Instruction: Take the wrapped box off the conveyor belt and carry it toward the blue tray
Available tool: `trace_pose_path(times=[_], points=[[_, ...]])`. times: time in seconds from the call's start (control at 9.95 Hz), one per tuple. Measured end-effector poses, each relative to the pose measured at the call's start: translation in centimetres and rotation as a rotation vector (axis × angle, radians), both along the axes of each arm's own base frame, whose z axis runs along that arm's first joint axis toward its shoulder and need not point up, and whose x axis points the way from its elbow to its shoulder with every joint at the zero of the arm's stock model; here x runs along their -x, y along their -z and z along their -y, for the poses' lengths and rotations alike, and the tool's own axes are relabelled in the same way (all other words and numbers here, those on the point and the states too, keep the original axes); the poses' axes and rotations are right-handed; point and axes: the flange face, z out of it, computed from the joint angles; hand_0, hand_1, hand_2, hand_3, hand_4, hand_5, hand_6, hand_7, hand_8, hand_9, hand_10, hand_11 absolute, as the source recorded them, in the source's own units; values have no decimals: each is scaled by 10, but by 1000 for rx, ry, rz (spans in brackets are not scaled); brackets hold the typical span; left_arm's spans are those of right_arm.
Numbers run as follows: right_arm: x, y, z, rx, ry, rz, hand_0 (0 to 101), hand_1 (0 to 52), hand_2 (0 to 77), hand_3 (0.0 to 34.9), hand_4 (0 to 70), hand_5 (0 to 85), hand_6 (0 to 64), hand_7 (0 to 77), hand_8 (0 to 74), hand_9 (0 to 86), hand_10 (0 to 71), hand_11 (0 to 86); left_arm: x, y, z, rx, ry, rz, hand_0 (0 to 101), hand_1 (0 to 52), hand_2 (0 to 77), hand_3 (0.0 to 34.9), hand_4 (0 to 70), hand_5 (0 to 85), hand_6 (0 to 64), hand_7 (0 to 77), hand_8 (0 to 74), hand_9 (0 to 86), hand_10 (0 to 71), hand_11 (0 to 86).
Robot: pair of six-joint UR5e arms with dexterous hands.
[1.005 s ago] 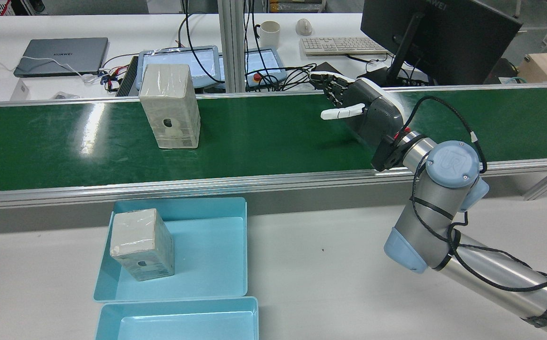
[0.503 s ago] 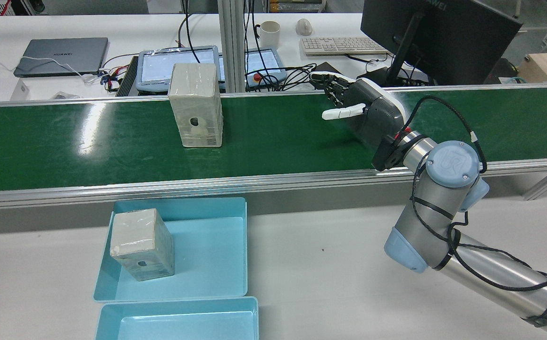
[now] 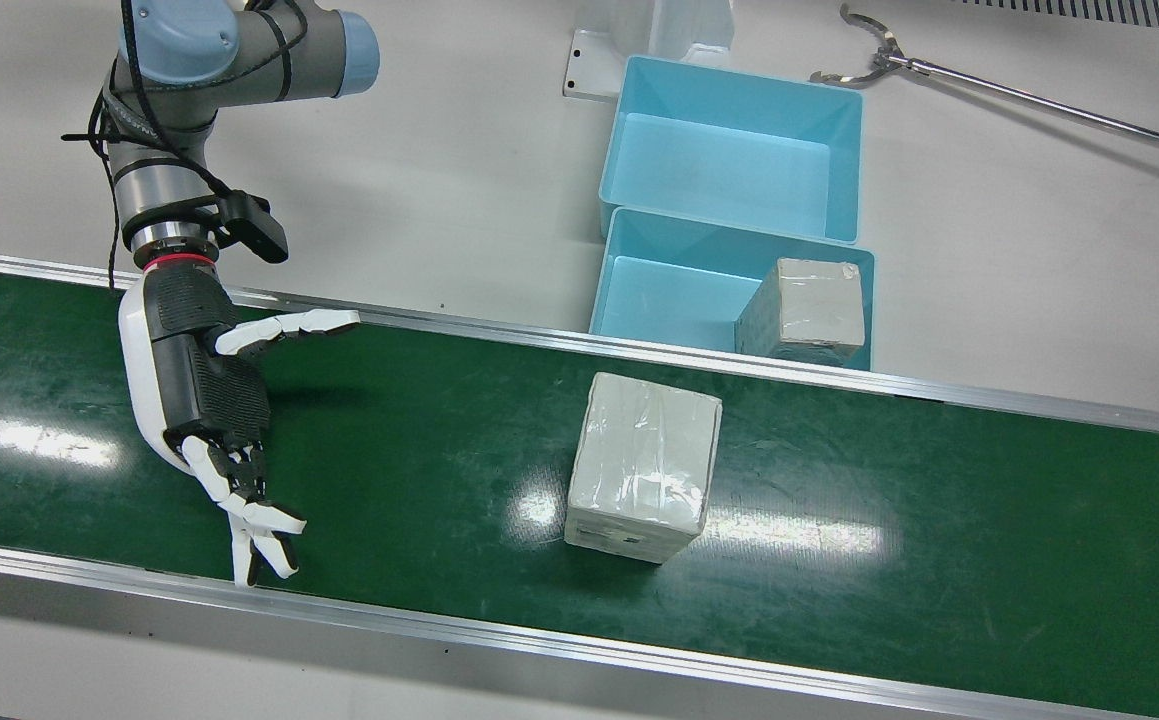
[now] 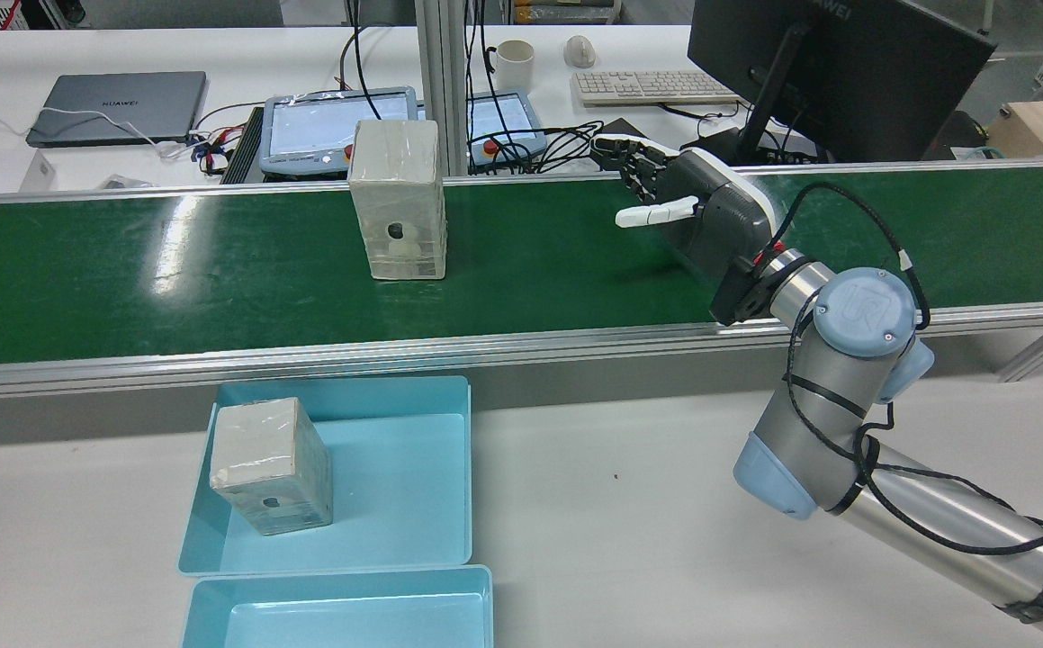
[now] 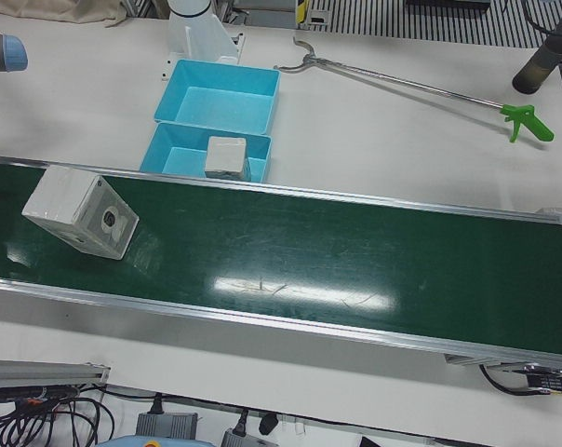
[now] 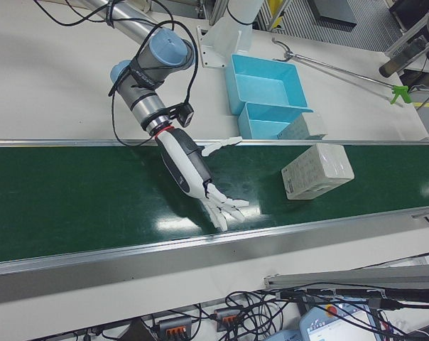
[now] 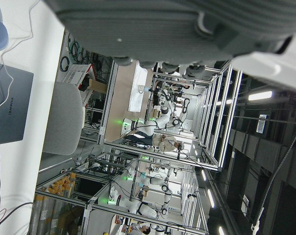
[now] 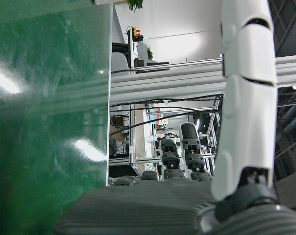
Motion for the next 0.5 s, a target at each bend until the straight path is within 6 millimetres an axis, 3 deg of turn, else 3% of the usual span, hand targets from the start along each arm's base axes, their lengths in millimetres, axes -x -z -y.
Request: trace_pose_path(times=[0.1, 0.2, 0.5], points=[[-2, -7, 0, 11, -10, -5, 473, 142, 114, 0, 115, 218, 27, 44, 0, 16, 0, 5, 0, 0, 0, 0, 0, 0, 0, 0, 11, 0, 0, 11, 5, 5, 5, 5, 5, 5], [-5, -13, -1, 22, -25, -6, 473, 175, 136, 0, 115, 213, 16, 44, 0, 16, 0, 5, 0, 0, 0, 0, 0, 0, 0, 0, 11, 0, 0, 11, 5, 5, 5, 0, 5, 5], [-21, -20, -8, 28, -55, -1, 473, 158, 136, 0, 93, 202, 22, 27, 0, 16, 0, 5, 0, 0, 0, 0, 0, 0, 0, 0, 11, 0, 0, 11, 5, 5, 5, 0, 5, 5]])
